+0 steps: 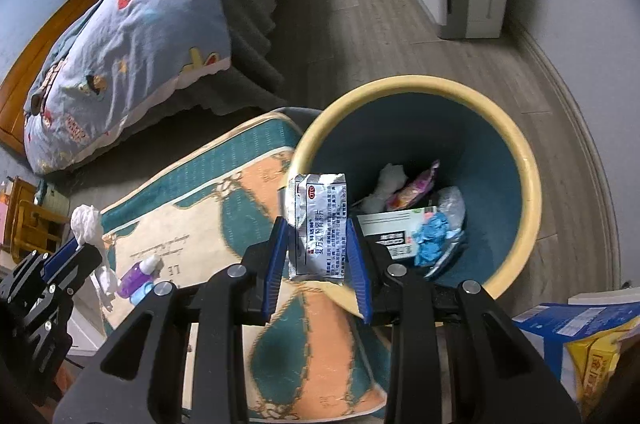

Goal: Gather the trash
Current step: 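Carry the sachet and tissue over the trash bin, then open both tools to drop the sachet and tissue into the bin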

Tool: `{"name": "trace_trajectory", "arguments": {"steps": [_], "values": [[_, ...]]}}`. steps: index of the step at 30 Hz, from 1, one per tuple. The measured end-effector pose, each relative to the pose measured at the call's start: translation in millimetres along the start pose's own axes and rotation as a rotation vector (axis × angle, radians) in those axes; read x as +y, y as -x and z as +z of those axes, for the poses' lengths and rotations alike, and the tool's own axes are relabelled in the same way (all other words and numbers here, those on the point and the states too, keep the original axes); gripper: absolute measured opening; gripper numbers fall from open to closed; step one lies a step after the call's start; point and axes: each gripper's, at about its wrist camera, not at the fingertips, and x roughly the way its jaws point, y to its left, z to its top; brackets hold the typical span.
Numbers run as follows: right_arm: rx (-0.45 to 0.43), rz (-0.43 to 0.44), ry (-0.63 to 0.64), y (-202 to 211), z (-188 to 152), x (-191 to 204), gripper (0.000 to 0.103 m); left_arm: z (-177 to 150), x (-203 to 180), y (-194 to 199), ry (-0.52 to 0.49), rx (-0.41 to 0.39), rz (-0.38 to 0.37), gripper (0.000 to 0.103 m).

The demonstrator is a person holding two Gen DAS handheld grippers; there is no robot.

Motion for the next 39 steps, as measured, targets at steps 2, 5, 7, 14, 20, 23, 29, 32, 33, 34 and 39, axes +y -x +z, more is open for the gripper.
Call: {"name": "trace_trajectory", "arguments": {"steps": [2, 5, 7, 14, 20, 23, 29, 32, 33, 34, 39], "values": [[-0.006, -0.001, -0.013, 2, 1, -8, 0.030, 3, -9, -5, -0.010, 0.002, -0.005, 0.020], [-0.013, -0.008, -0.033, 5, 2, -22, 0.030, 7, -21, -12, -0.020, 0.003, -0.013, 0.020], [-0.020, -0.018, -0.047, 7, 3, -32, 0.030, 10, -29, -18, -0.024, 0.006, -0.021, 0.020], [-0.029, -0.047, -0.115, 10, 4, -66, 0.030, 14, -56, -41, -0.057, 0.032, -0.037, 0.020], [-0.029, -0.065, -0.182, 8, 4, -87, 0.030, 21, -77, -65, -0.123, 0.070, -0.064, 0.020], [-0.021, -0.074, -0.194, 4, 4, -89, 0.030, 24, -87, -76, -0.185, 0.079, -0.077, 0.020], [0.009, -0.100, -0.189, -9, 7, -88, 0.030, 12, -82, -102, -0.187, 0.137, -0.084, 0.020], [0.015, -0.109, -0.201, -14, 8, -86, 0.030, 13, -81, -108, -0.171, 0.140, -0.092, 0.020], [0.017, -0.111, -0.201, -15, 8, -85, 0.030, 14, -82, -110, -0.167, 0.141, -0.094, 0.020], [0.020, -0.115, -0.198, -17, 7, -83, 0.030, 14, -82, -113, -0.160, 0.143, -0.097, 0.020], [0.003, -0.117, -0.182, -15, 7, -81, 0.030, 15, -87, -117, -0.139, 0.130, -0.112, 0.020]]}}
